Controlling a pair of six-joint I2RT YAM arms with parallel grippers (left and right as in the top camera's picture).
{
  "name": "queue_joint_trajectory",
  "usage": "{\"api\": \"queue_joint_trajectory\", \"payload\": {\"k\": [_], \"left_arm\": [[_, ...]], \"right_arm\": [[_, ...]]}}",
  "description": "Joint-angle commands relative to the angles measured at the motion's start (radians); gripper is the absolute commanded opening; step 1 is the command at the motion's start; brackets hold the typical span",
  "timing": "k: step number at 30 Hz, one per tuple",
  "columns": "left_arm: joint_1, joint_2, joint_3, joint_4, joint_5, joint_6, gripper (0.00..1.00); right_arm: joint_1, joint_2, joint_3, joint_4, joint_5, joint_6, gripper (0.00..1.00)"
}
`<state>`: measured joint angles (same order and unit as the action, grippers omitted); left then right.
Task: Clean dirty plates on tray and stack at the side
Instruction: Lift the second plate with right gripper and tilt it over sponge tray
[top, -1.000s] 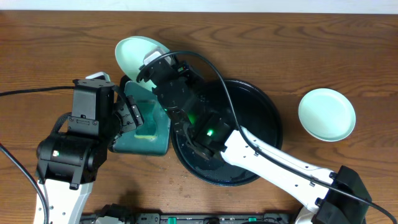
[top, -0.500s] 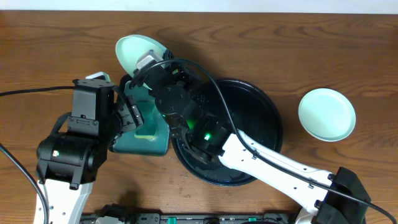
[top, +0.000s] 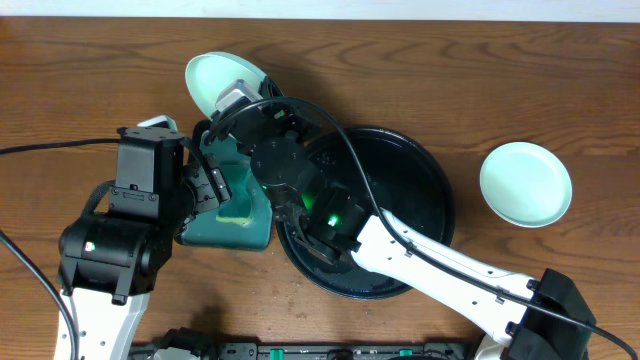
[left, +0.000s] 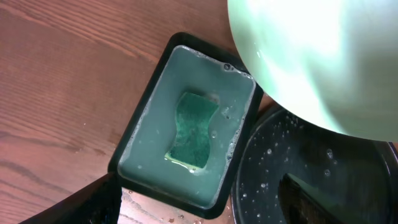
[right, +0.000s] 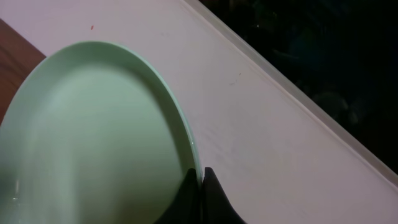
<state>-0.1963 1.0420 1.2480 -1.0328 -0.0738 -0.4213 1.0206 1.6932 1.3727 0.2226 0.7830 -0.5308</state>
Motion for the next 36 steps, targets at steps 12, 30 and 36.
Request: {"api": "queue_joint_trajectory", "payload": {"k": [12, 30, 36], "left_arm": [[0.005, 0.003, 0.016, -0.003, 0.002, 0.002, 0.81], [0.005, 0.003, 0.016, -0.003, 0.002, 0.002, 0.81], [0.005, 0.003, 0.016, -0.003, 0.002, 0.002, 0.81]], "right_arm": [[0.009, -0.014, 0.013, 0.014, 0.014, -0.01, 0.01], [0.021, -0.014, 0.013, 0.087, 0.01, -0.238, 0.01], [0.021, -0.014, 0.013, 0.104, 0.01, -0.238, 0.01]]}}
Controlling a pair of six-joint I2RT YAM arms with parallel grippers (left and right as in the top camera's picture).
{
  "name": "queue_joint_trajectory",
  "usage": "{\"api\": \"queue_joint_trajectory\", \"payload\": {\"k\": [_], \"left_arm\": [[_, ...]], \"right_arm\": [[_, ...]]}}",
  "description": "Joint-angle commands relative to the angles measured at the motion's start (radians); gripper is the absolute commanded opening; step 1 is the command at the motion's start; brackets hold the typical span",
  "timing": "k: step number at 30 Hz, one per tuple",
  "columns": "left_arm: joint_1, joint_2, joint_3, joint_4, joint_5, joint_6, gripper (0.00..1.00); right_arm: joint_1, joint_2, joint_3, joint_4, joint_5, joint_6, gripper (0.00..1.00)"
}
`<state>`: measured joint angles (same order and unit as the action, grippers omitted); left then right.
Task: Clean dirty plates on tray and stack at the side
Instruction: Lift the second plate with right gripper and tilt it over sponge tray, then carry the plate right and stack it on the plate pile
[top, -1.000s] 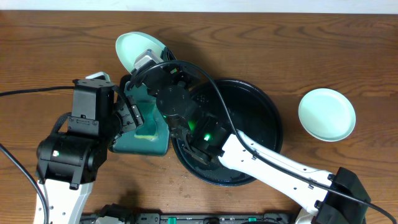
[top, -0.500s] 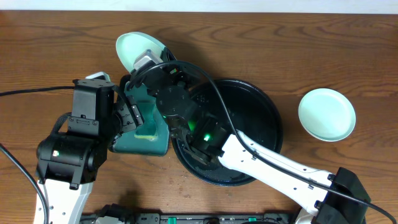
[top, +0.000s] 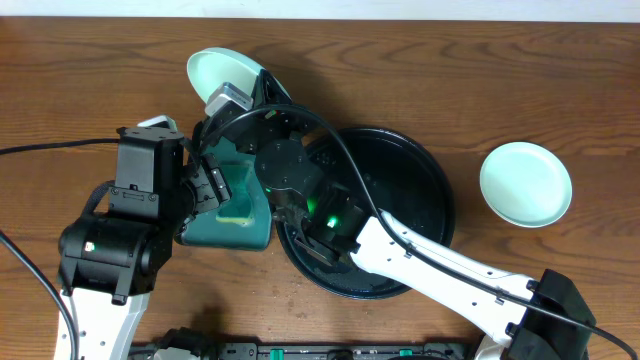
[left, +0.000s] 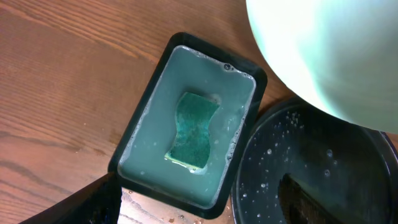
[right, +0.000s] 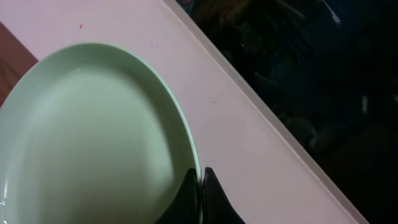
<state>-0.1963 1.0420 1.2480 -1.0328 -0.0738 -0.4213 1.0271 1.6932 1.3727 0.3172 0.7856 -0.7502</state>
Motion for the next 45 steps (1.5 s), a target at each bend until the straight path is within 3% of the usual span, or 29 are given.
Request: {"api": "queue_joint_trajectory", "payload": {"k": [1, 16, 19, 22, 24, 27, 31, 35, 39, 45], "left_arm": [[0.005, 0.003, 0.016, -0.003, 0.002, 0.002, 0.82], [0.005, 0.003, 0.016, -0.003, 0.002, 0.002, 0.81], [0.005, 0.003, 0.016, -0.003, 0.002, 0.002, 0.81], [0.005, 0.003, 0.016, -0.003, 0.002, 0.002, 0.81], [0.005, 0.003, 0.016, -0.003, 0.002, 0.002, 0.81], [0.005, 0.003, 0.016, -0.003, 0.002, 0.002, 0.81], [0.005, 0.003, 0.016, -0.003, 0.002, 0.002, 0.81], [0.005, 0.003, 0.016, -0.003, 0.002, 0.002, 0.81], [0.005, 0.003, 0.016, -0.003, 0.002, 0.002, 0.81], [0.005, 0.003, 0.016, -0.003, 0.002, 0.002, 0.81]], "right_arm": [[0.015, -0.014, 0.013, 0.009, 0.007, -0.018, 0.01], [0.014, -0.014, 0.013, 0.007, 0.007, 0.002, 0.01], [-0.014, -0.014, 0.013, -0.039, 0.007, 0.157, 0.01], [-0.084, -0.013, 0.013, -0.212, -0.034, 0.511, 0.01], [-0.164, -0.011, 0.013, -0.426, -0.24, 0.853, 0.01], [-0.267, -0.006, 0.013, -0.557, -0.581, 1.116, 0.01], [-0.399, -0.024, 0.013, -0.563, -0.942, 1.211, 0.01], [-0.546, -0.1, 0.013, -0.617, -1.091, 1.275, 0.01], [-0.715, -0.188, 0.013, -0.779, -1.057, 1.3, 0.01], [-1.025, -0.233, 0.013, -1.153, -0.847, 1.299, 0.01]]}}
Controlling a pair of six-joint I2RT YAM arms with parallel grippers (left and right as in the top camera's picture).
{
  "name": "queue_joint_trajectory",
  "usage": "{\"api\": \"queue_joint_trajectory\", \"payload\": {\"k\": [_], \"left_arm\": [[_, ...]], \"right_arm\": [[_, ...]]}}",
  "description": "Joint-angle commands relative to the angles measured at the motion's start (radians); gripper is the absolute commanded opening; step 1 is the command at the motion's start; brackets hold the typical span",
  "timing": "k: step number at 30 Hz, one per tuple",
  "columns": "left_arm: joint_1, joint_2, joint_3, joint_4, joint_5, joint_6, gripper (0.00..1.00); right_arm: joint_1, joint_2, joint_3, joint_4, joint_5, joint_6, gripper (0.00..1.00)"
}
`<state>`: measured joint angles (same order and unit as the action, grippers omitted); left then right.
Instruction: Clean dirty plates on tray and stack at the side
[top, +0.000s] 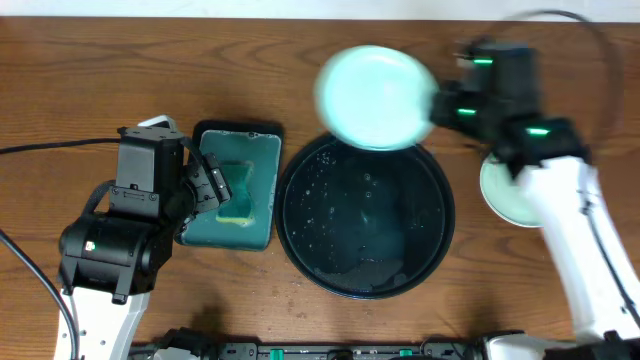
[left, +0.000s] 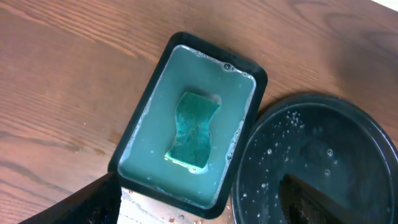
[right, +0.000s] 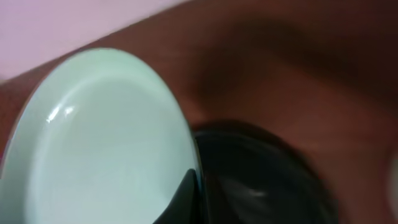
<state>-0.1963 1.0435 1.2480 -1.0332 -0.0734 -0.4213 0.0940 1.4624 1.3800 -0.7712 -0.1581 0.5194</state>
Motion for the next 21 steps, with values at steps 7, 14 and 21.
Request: {"api": "queue_joint_trajectory", "payload": {"k": [7, 14, 21], "left_arm": [[0.005, 0.001, 0.016, -0.002, 0.002, 0.002, 0.81], [0.005, 0.001, 0.016, -0.002, 0.002, 0.002, 0.81], [0.005, 0.001, 0.016, -0.002, 0.002, 0.002, 0.81]], "right_arm": [[-0.399, 0.089, -0.085, -0.184, 0.27, 0.026, 0.01], [-0.584, 0.237, -0.197, -0.124, 0.224, 0.026, 0.01], [-0.632, 0.236, -0.185, -0.119, 0.029, -0.082, 0.43]]}}
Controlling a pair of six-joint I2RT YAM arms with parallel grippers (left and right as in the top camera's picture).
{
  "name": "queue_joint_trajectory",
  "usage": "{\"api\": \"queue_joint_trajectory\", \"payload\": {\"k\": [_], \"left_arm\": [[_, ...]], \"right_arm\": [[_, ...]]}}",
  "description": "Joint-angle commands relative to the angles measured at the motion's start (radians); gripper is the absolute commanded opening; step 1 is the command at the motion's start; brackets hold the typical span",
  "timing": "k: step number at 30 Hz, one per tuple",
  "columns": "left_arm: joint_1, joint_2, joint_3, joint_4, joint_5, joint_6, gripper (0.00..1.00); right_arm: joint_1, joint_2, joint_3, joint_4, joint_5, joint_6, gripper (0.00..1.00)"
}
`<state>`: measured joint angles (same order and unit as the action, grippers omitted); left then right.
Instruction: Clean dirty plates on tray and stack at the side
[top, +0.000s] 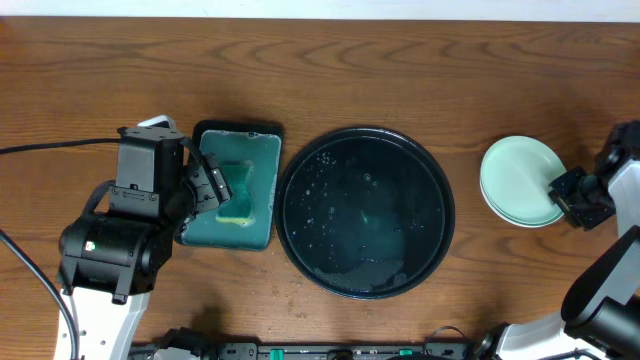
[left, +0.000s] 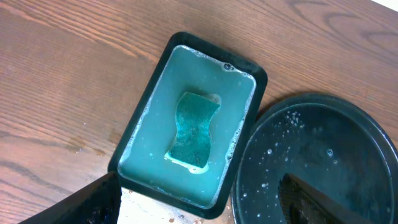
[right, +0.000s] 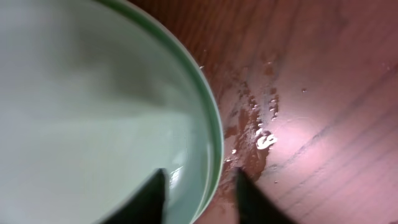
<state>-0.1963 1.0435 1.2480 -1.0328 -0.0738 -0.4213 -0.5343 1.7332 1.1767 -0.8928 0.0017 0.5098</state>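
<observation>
Two pale green plates (top: 518, 180) lie stacked on the wood at the far right. My right gripper (top: 562, 192) is at the stack's right rim. In the right wrist view the top plate (right: 93, 106) fills the left side, and the right gripper (right: 199, 196) is open with that rim between its fingers. The black round tray (top: 366, 215) in the middle carries only water drops. My left gripper (left: 199, 205) hangs open above the teal basin (left: 149, 124) and the tray's edge (left: 249, 168).
A green sponge (left: 193, 129) lies in soapy water in the basin (top: 255, 225), left of the tray. Water spots (right: 258, 134) mark the wood beside the plate stack. The left arm (top: 130, 230) stands at the table's left front.
My right gripper was shut on a plate held above the tray's far edge. That plate now lies on the other plate at the right, and the gripper is open around its rim.
First my right gripper held a pale green plate tilted beyond the basin at the left, and it stayed there a second later. Then it held the plate over the tray's far side. Now the plate rests on the stack and is let go. The left arm never moved.
</observation>
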Motion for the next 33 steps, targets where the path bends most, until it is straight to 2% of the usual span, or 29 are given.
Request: {"api": "queue_joint_trajectory", "payload": {"k": [1, 7, 10, 13, 14, 15, 16, 23, 29, 33], "left_arm": [[0.005, 0.001, 0.016, -0.003, 0.002, 0.002, 0.81], [0.005, 0.001, 0.016, -0.003, 0.002, 0.002, 0.81], [0.005, 0.001, 0.016, -0.003, 0.002, 0.002, 0.81], [0.005, 0.001, 0.016, -0.003, 0.002, 0.002, 0.81], [0.005, 0.001, 0.016, -0.003, 0.002, 0.002, 0.81], [0.005, 0.001, 0.016, -0.003, 0.002, 0.002, 0.81], [0.005, 0.001, 0.016, -0.003, 0.002, 0.002, 0.81], [0.005, 0.001, 0.016, -0.003, 0.002, 0.002, 0.81], [0.005, 0.001, 0.016, -0.003, 0.002, 0.002, 0.82], [0.005, 0.001, 0.016, -0.003, 0.002, 0.002, 0.81]], "right_arm": [[0.0, -0.053, 0.022, 0.003, -0.173, -0.094, 0.45], [0.063, -0.277, 0.026, -0.009, -0.504, -0.24, 0.54], [0.142, -0.423, 0.026, -0.014, -0.747, -0.404, 0.54], [0.265, -0.557, 0.026, -0.047, -0.86, -0.516, 0.59], [0.309, -0.594, 0.026, -0.059, -0.856, -0.529, 0.66], [0.352, -0.629, 0.026, -0.072, -0.843, -0.533, 0.91], [0.393, -0.66, 0.026, -0.078, -0.826, -0.534, 0.99], [0.581, -0.801, 0.026, -0.082, -0.788, -0.533, 0.99], [0.587, -0.847, 0.026, -0.102, -0.72, -0.538, 0.99], [0.587, -0.859, 0.026, -0.065, -0.687, -0.628, 0.99]]}}
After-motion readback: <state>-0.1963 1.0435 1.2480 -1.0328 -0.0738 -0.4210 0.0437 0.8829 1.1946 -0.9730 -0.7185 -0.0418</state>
